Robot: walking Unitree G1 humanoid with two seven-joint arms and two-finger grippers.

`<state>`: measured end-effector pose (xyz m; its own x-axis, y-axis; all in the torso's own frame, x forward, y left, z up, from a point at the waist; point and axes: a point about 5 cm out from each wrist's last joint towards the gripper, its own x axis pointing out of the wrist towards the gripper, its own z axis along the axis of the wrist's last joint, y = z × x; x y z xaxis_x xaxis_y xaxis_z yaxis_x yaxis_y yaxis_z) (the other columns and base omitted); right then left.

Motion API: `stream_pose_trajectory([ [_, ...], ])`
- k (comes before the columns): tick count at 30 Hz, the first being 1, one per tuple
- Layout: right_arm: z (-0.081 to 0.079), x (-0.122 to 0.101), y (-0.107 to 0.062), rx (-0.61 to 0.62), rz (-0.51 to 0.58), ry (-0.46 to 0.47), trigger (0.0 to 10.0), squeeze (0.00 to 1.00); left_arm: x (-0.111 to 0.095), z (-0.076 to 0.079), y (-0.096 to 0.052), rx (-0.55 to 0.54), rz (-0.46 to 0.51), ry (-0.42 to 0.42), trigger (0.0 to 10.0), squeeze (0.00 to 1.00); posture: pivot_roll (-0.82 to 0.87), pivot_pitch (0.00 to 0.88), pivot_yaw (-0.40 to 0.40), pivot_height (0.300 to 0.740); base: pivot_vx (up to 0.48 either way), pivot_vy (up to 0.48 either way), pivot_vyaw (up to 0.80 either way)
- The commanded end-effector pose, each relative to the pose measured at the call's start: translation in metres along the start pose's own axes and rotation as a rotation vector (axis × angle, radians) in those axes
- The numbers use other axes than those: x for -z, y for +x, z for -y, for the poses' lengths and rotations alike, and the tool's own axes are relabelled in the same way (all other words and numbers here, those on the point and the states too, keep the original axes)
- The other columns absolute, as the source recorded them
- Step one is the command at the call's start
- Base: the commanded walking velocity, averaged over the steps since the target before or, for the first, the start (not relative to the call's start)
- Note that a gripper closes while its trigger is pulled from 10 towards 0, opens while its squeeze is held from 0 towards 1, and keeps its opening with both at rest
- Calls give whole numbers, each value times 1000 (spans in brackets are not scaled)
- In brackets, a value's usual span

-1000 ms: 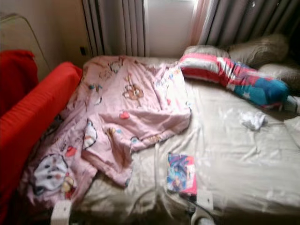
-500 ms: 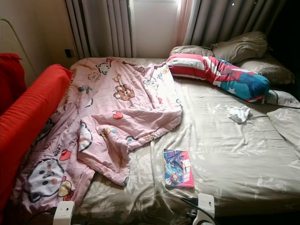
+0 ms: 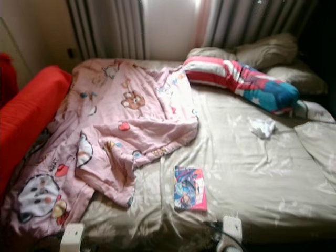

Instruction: Clean up the room

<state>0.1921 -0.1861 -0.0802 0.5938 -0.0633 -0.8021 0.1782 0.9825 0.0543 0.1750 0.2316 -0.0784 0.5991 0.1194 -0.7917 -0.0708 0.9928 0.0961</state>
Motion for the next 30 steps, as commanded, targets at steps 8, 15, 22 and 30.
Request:
stream_pose_trajectory([
  [8,10,2,-1,29,-8,7,10000,0,0,7,1,15,-7,9,10000,0,69,0,-43,740,0,-32,0],
  [15,10,1,-1,29,-5,5,10000,0,0,7,1,5,-7,-8,10000,0,72,0,-47,740,0,0,0],
  [22,10,0,-1,31,0,14,10000,0,-1,8,1,8,-1,-19,10000,0,70,0,-47,740,0,0,0],
  [30,10,-1,-1,33,3,18,10000,0,-1,8,1,9,0,-21,10000,0,69,0,-46,740,178,0,0],
])
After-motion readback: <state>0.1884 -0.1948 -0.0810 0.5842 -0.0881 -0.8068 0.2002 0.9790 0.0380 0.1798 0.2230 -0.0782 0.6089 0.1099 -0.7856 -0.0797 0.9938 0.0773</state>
